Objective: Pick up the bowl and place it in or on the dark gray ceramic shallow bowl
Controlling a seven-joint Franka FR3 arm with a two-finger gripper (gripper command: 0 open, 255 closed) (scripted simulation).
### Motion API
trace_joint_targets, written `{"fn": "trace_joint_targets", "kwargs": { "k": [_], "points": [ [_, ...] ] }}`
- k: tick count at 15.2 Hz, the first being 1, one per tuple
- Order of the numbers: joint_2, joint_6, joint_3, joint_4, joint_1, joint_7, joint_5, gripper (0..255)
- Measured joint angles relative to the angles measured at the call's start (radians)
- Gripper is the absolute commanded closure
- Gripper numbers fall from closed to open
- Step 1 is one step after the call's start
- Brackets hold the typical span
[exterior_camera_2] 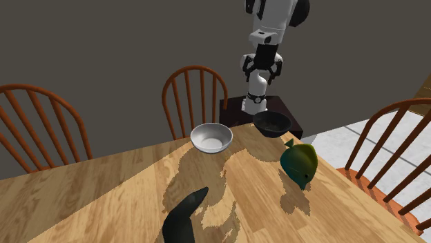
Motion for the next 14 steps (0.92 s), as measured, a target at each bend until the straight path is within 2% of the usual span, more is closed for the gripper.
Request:
{"fn": "trace_joint_targets", "kwargs": {
  "k": [9,14],
  "points": [
    [0.32,0.252,-0.079,0.048,-0.024,-0.056,-0.021,0],
    [0.517,0.351,-0.112,0.136,-0.041,-0.101,-0.003,0]
  ]
}}
